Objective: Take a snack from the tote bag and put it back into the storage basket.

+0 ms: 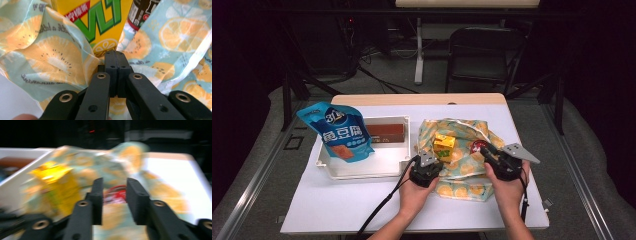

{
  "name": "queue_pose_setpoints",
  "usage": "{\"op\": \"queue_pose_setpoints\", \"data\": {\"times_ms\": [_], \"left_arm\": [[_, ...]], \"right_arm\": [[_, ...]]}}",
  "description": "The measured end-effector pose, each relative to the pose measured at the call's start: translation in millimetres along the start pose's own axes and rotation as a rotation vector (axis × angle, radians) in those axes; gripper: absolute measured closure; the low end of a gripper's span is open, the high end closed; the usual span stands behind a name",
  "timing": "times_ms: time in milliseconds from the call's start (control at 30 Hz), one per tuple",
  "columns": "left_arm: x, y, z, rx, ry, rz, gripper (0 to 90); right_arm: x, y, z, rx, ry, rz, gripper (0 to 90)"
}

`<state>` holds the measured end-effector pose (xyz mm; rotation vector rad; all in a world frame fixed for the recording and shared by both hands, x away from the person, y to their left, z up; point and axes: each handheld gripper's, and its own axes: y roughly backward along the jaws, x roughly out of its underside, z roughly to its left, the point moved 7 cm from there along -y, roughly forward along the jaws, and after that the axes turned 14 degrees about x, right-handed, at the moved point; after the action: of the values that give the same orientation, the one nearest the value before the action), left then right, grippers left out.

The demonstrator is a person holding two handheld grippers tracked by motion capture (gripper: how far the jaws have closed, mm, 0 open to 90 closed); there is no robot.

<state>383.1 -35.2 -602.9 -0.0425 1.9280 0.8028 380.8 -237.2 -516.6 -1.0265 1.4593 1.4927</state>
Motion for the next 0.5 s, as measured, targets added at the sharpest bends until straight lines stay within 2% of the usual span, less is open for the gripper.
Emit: {"op": "queue_pose_setpoints", "data": {"times_ms": [33, 100, 167, 233, 300, 367, 400, 500], "left_arm": [[0.1, 0.0, -0.1, 0.002, 0.000, 0.000, 90.0], [0.0, -0.4, -0.2, 0.003, 0.002, 0.000, 90.0], [0.1, -0.3, 0.2, 0.006, -0.002, 0.004, 90.0], [0.5, -0.6, -0.2, 0.013, 0.002, 0.007, 90.0], [0.8, -0.5, -0.2, 0.015, 0.002, 0.009, 90.0], [1.1, -0.5, -0.1, 0.018, 0.002, 0.012, 90.0], [1.1, -0.7, -0.2, 0.019, 0.003, 0.013, 90.0], [1.6, -1.4, -0.6, 0.022, 0.003, 0.019, 90.0]], "right_arm": [[-0.7, -2.4, -8.9, 0.033, -0.005, 0.005, 59.2], [1.0, -10.6, -22.7, 0.058, -0.034, 0.029, 54.1], [6.0, -18.4, -31.2, 0.068, -0.059, 0.061, 54.1], [11.9, -24.3, -35.2, 0.058, -0.079, 0.092, 58.6], [18.0, -29.7, -37.2, 0.049, -0.093, 0.120, 67.0], [23.8, -33.8, -39.4, 0.052, -0.096, 0.149, 81.1], [27.3, -35.5, -42.0, 0.075, -0.082, 0.164, 87.4], [35.3, -39.7, -47.8, 0.098, -0.077, 0.207, 90.0]]}}
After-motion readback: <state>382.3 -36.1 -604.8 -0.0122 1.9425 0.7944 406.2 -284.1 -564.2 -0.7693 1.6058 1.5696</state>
